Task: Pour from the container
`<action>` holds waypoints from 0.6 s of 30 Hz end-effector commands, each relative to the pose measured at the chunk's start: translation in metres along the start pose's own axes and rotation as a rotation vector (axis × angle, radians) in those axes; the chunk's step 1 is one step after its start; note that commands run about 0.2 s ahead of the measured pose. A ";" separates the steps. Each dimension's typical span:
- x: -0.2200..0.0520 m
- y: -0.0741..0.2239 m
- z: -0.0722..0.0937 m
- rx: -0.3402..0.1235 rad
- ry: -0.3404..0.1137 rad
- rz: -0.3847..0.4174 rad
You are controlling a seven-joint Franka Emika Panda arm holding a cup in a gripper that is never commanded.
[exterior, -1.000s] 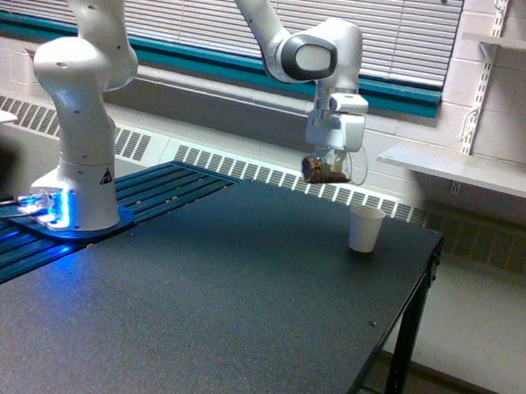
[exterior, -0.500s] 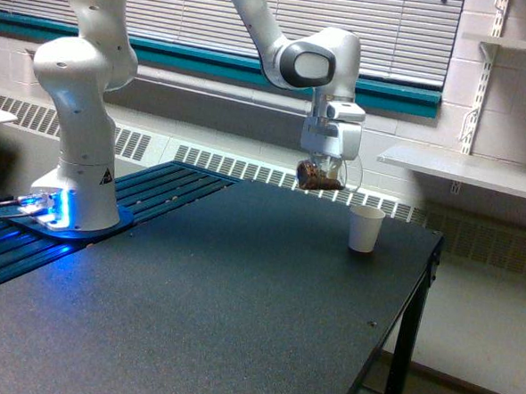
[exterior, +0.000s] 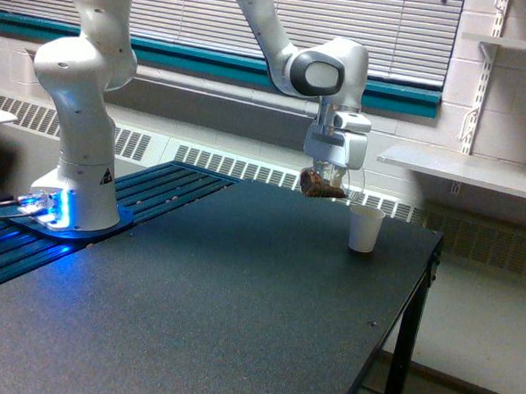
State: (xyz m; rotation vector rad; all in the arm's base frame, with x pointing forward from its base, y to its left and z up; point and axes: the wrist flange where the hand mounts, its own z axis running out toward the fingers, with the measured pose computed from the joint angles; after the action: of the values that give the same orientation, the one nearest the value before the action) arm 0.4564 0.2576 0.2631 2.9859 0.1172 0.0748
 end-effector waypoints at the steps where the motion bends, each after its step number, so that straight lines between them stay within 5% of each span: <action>1: 0.006 -0.012 -0.002 -0.014 0.008 -0.014; 18: 0.032 -0.027 0.000 -0.031 0.001 0.013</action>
State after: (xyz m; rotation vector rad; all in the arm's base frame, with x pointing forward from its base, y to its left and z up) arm 0.4786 0.2824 0.2557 2.9605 0.1301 0.0600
